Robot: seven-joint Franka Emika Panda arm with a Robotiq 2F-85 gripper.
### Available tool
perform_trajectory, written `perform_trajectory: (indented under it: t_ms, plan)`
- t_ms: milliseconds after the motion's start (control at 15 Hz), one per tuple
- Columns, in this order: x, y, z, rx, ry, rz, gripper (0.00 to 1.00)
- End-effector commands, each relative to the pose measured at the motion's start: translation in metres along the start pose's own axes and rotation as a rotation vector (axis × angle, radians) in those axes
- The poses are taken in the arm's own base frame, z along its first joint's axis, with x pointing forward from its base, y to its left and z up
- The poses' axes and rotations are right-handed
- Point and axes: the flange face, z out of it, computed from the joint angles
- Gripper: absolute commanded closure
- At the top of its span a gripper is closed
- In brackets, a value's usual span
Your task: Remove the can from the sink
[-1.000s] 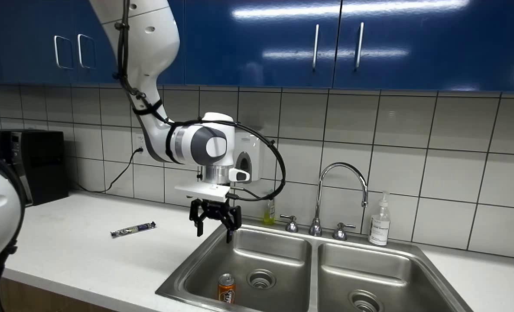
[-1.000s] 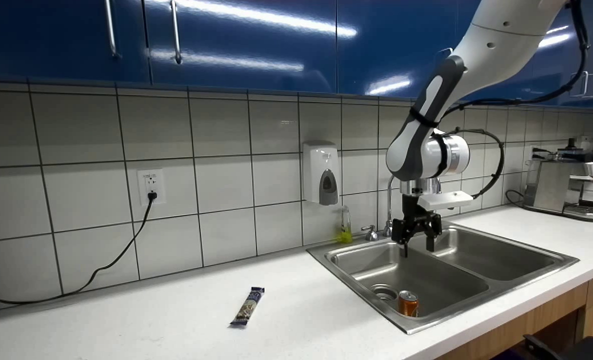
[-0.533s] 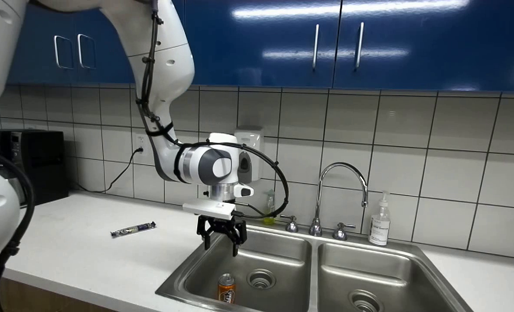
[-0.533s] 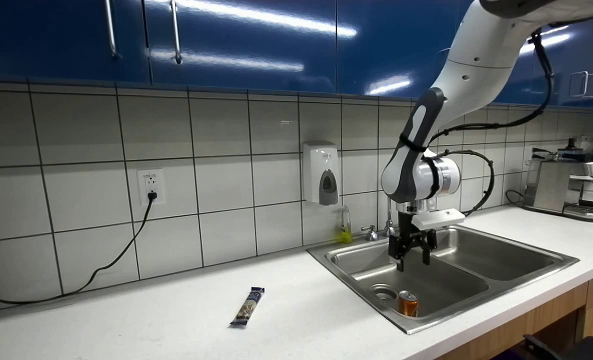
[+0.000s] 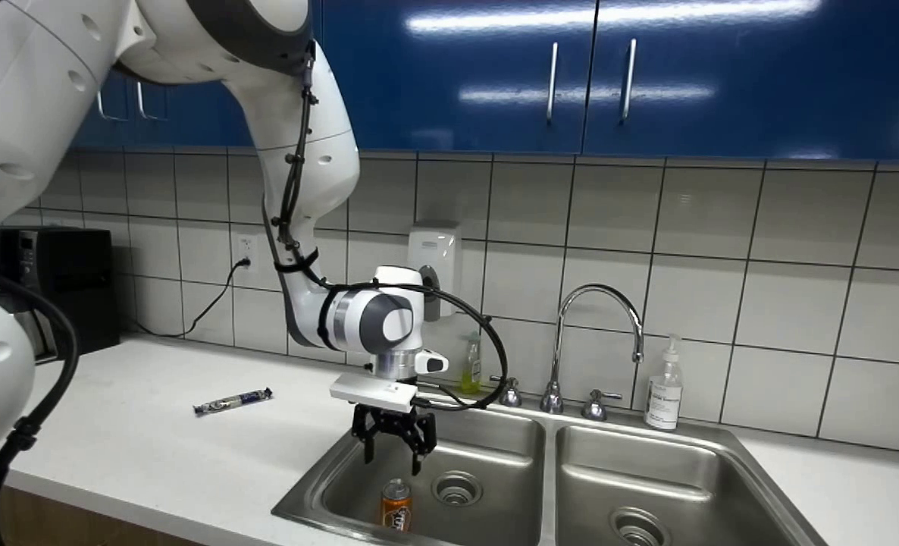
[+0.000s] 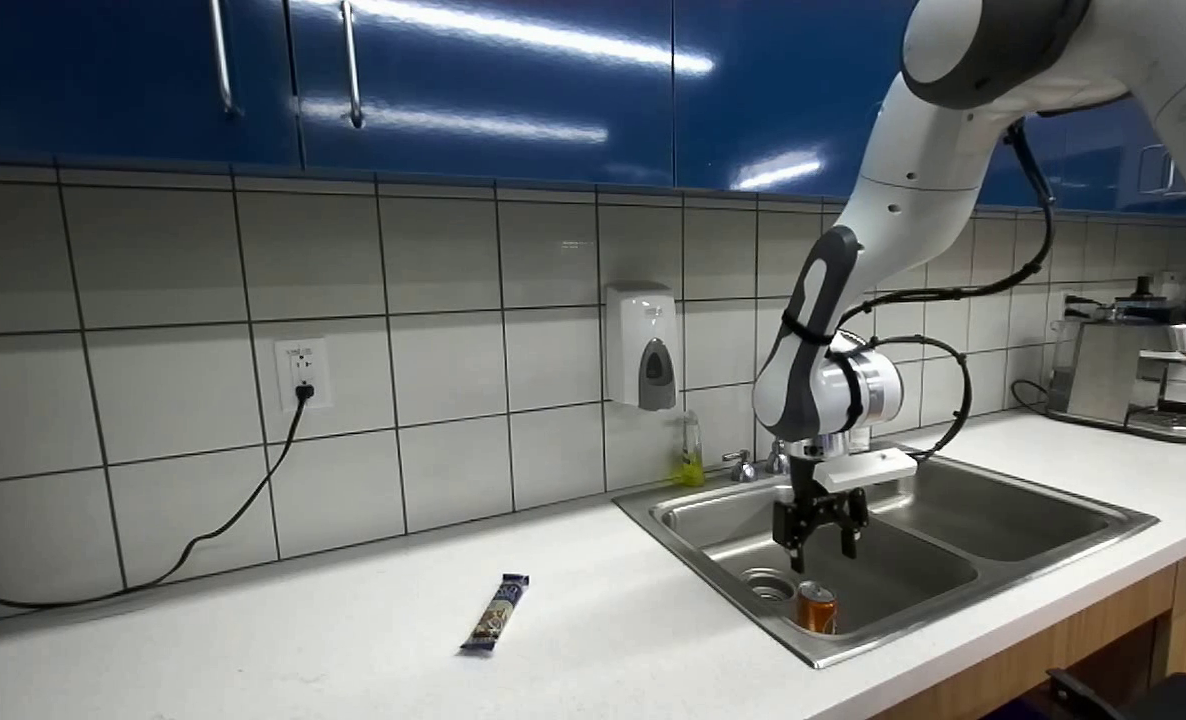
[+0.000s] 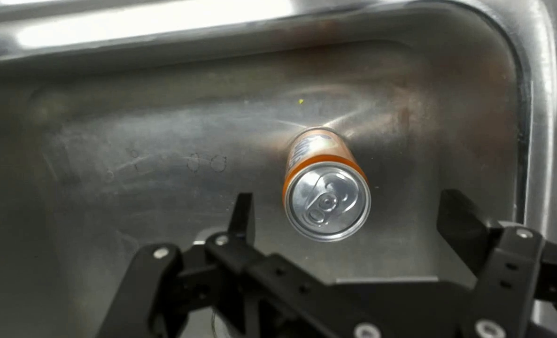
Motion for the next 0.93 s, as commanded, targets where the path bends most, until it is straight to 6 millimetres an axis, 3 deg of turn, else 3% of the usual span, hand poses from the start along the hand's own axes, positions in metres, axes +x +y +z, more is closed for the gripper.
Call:
perform_trajectory:
  t_ms: [0, 867]
  plan:
    - [0.013, 0.003, 0.016, -0.015, -0.006, 0.014, 0.0]
    - [0.02, 0.001, 0.058, -0.009, -0.051, 0.027, 0.0]
